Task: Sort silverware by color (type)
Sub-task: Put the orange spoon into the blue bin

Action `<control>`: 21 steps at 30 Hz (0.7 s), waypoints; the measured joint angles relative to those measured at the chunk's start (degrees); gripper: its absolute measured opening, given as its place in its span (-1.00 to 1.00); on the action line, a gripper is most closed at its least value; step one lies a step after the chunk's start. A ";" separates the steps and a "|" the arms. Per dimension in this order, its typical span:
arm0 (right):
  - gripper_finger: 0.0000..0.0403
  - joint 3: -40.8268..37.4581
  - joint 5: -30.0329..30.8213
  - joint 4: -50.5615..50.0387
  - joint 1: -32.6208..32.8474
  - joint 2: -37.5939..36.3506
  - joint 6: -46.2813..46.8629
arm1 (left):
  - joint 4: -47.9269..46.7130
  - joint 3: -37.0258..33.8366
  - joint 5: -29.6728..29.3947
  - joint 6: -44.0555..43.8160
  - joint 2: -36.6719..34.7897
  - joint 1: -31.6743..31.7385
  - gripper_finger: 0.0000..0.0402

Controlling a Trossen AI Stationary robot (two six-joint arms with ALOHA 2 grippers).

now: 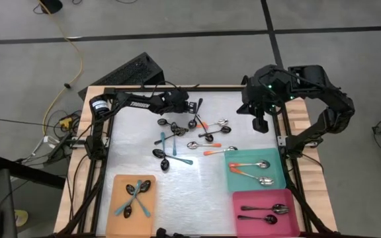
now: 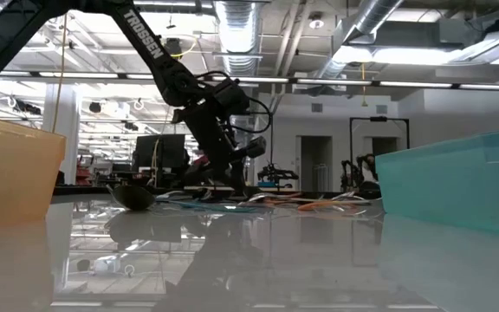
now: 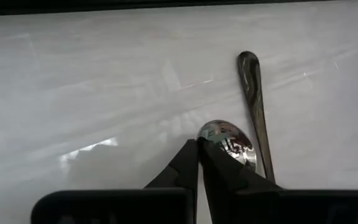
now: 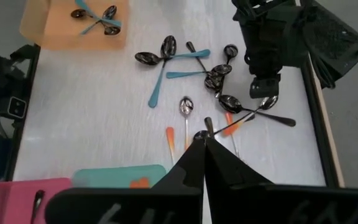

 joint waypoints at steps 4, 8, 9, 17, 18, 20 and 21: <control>-0.90 0.00 2.26 0.04 -0.59 0.00 -0.73 | 3.35 -0.13 1.87 0.15 -1.52 0.02 -1.00; -0.90 -0.01 5.13 -0.02 -2.13 0.00 -0.77 | 4.72 -0.11 2.81 0.11 -4.23 -0.03 -0.99; -0.90 -0.01 5.46 -0.02 -2.49 0.01 -0.80 | 4.60 -0.11 3.04 0.11 -4.80 -0.17 -0.99; -0.90 -0.02 5.63 -0.12 -5.45 0.02 -1.69 | 4.66 -0.11 4.79 2.73 -10.71 -4.41 -1.00; -0.90 -0.02 5.62 -0.13 -5.83 0.02 -1.73 | 4.40 -0.11 4.88 2.96 -11.35 -5.36 -1.00; -0.90 -0.02 5.62 -0.16 -6.62 0.02 -2.20 | 4.31 -0.11 4.90 3.14 -12.74 -7.33 -1.00; -0.90 -0.02 5.60 -0.29 -7.06 0.02 -2.79 | 4.29 -0.11 4.89 3.32 -13.55 -8.27 -1.00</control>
